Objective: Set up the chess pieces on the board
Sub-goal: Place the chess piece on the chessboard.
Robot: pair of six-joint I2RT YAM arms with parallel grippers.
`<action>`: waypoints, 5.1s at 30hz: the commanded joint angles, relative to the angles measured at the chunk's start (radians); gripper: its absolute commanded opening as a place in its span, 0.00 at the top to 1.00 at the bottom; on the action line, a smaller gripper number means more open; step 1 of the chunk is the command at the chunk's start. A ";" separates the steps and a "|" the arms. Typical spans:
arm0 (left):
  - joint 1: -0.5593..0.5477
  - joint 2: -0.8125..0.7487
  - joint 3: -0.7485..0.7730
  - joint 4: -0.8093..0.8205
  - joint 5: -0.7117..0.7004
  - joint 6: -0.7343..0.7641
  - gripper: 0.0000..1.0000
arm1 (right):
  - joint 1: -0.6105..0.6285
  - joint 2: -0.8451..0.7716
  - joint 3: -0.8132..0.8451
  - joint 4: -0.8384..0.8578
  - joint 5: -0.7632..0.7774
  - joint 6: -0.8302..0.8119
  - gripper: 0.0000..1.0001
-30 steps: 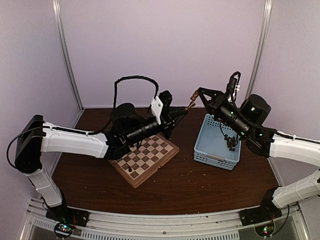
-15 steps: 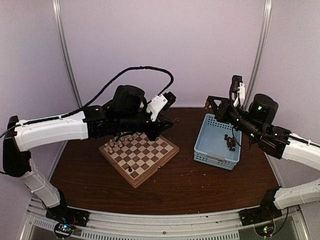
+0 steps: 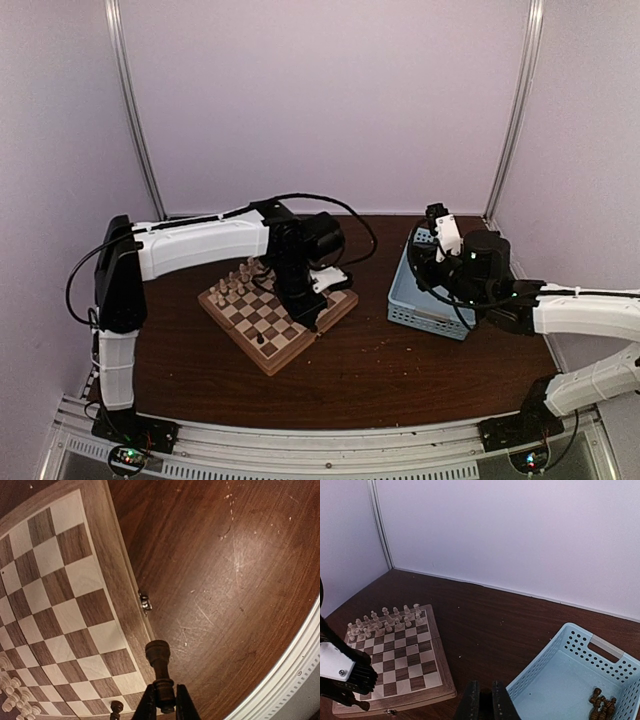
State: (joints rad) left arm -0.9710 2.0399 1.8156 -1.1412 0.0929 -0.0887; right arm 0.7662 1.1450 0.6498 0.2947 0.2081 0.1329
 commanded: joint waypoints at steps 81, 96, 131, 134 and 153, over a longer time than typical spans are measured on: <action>0.144 -0.514 -0.515 0.833 0.129 -0.134 0.11 | -0.042 0.133 -0.083 0.265 -0.451 -0.052 1.00; 0.153 -0.590 -0.607 0.903 0.161 -0.157 0.20 | -0.015 0.404 0.120 0.358 -0.828 0.101 1.00; 0.246 -0.622 -0.748 0.928 0.117 -0.267 0.50 | 0.051 0.733 0.375 0.375 -0.577 0.057 1.00; 0.250 -0.647 -0.765 0.910 0.099 -0.265 0.49 | 0.051 0.784 0.411 0.369 -0.560 0.038 1.00; 0.255 -0.645 -0.771 0.866 0.074 -0.245 0.48 | 0.051 0.850 0.457 0.303 -0.519 -0.021 0.75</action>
State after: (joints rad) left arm -0.7223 1.3869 1.0359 -0.2745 0.1749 -0.3393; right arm 0.8124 2.0037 1.0767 0.6090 -0.3302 0.1226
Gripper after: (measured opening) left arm 0.516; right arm 0.209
